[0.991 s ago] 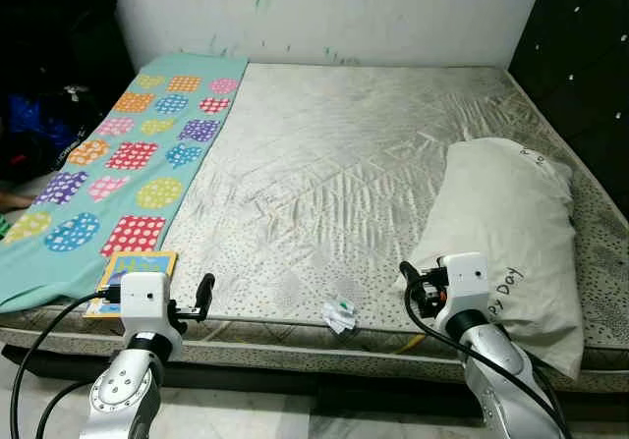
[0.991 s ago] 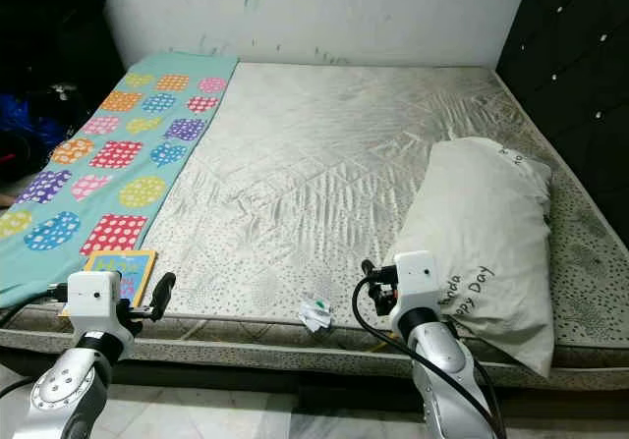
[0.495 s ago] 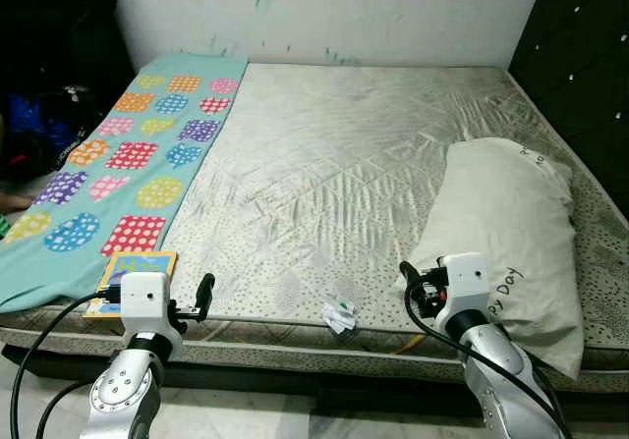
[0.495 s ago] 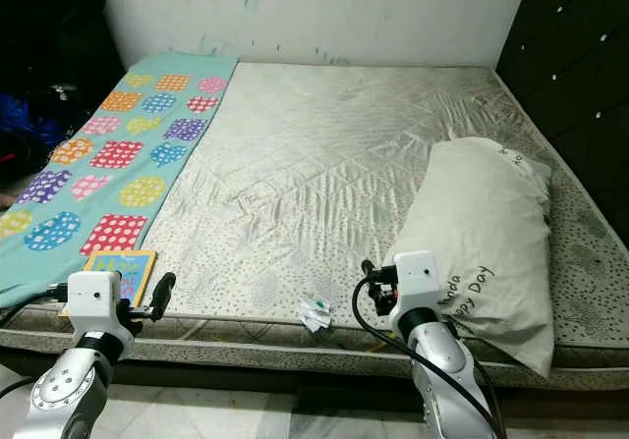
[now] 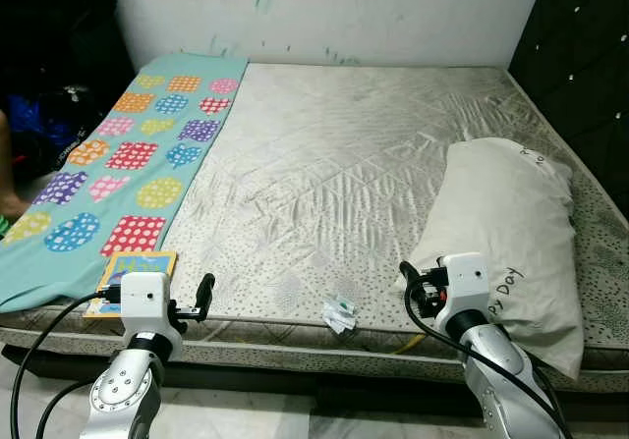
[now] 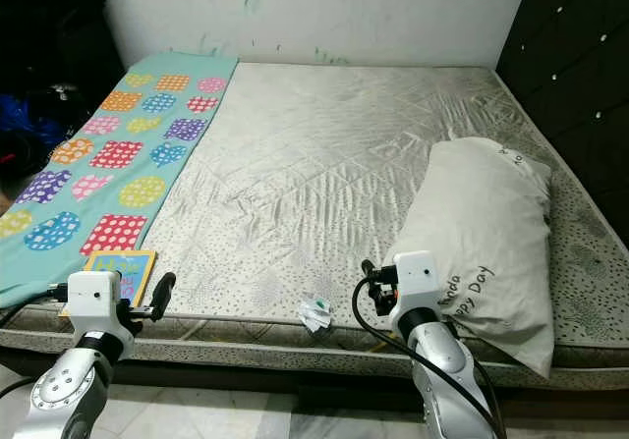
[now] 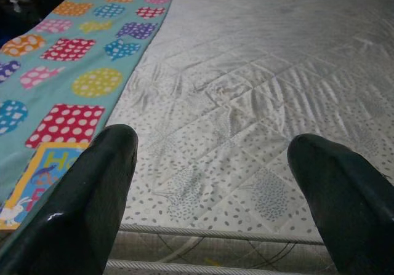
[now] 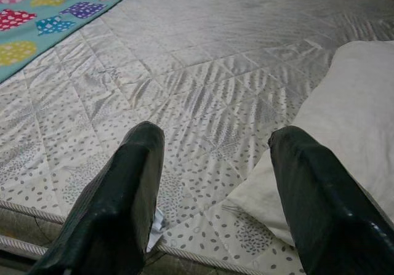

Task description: Clean up the room

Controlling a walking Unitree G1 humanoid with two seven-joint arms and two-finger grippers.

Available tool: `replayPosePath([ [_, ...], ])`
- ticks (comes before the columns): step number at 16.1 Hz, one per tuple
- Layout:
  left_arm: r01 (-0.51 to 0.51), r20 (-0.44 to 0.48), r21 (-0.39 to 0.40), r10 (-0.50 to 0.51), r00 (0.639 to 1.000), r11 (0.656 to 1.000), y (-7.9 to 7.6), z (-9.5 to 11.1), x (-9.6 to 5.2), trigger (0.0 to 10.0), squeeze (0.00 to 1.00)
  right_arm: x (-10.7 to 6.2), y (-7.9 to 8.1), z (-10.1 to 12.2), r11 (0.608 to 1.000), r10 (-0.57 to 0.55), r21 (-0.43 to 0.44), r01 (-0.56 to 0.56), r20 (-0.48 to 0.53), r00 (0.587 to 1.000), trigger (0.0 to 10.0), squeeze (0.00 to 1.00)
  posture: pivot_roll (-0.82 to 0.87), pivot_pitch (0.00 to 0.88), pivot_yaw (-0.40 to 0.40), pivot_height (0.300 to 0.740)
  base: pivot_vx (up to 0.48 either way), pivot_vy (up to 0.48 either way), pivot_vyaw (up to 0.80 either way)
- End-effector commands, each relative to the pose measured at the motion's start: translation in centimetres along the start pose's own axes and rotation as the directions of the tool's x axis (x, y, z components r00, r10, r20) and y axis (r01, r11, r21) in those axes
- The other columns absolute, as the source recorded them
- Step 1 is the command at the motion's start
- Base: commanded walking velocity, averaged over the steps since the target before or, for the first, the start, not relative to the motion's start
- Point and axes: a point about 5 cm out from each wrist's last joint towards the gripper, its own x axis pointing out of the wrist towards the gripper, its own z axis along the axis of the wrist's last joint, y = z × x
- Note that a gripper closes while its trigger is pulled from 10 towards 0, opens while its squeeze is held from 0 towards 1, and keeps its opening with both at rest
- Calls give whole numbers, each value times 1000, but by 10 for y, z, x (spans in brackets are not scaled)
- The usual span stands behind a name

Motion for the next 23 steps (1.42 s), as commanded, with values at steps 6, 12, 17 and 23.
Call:
replayPosePath([
  [6,10,104,-44,-5,995,999,-31,17,27,10000,0,12,-2,12,998,-67,20,67,29,997,10000,0,-161,0,-16,740,0,0,0],
  [12,10,119,-35,-6,993,999,-35,18,31,10000,0,15,2,11,996,-76,39,74,33,997,10000,0,-156,0,2,740,0,0,-458],
  [17,-28,117,-28,31,993,999,-27,16,22,10000,0,14,3,10,997,-75,29,74,32,997,10000,0,-142,0,1,740,0,0,0],
  [23,-36,109,-4,36,993,999,-18,15,16,10000,0,10,11,5,997,-10,79,11,-18,1000,10000,0,-125,0,-7,740,0,0,0],
])
